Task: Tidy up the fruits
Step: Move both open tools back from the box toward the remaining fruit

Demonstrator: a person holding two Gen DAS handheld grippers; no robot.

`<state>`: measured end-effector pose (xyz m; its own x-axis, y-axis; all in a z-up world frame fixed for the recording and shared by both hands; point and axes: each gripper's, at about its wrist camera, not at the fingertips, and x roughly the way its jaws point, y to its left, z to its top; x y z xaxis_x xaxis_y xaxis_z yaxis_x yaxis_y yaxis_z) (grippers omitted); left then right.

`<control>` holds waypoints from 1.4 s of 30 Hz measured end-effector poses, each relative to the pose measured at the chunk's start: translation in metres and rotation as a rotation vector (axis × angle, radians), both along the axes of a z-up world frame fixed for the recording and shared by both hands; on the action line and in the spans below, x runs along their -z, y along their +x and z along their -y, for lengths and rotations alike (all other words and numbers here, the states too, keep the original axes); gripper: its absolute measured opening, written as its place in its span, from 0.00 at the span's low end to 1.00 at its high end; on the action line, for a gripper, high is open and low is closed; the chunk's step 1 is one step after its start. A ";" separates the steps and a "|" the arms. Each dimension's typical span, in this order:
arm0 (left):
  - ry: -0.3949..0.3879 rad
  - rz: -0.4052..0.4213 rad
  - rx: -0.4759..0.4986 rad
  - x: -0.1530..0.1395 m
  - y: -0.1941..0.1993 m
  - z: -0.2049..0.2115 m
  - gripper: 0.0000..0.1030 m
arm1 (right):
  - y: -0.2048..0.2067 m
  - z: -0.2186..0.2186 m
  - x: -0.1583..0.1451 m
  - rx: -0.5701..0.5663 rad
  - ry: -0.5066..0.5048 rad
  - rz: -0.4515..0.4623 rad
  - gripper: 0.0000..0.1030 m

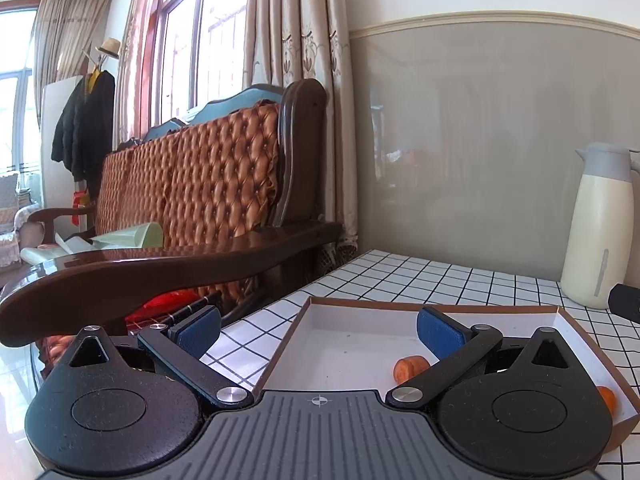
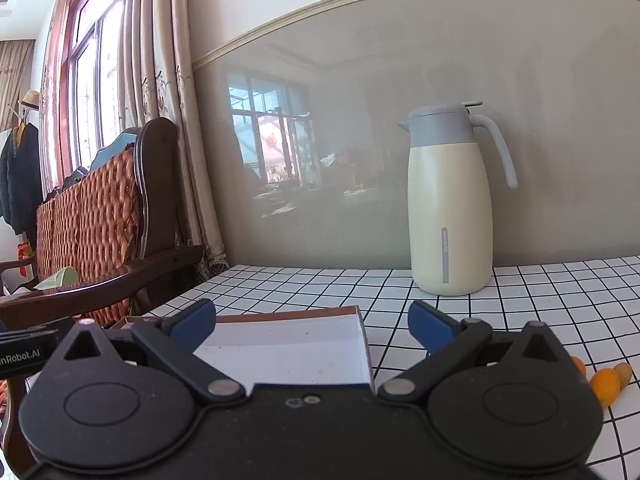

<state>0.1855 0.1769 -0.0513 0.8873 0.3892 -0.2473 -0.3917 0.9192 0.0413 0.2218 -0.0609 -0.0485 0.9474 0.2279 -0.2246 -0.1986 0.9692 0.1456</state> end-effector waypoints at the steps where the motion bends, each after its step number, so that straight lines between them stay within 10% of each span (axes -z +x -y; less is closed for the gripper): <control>1: 0.002 0.000 -0.002 0.000 -0.001 0.000 1.00 | 0.000 0.000 0.000 0.001 -0.002 -0.002 0.94; 42: 0.015 -0.050 0.189 0.008 -0.008 0.083 1.00 | -0.031 0.072 0.006 0.095 -0.053 -0.096 0.94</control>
<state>0.1778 0.0936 -0.0591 0.9318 0.2210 -0.2880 -0.2095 0.9753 0.0707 0.1904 -0.1332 -0.0542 0.9376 0.1239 -0.3249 -0.0936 0.9898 0.1073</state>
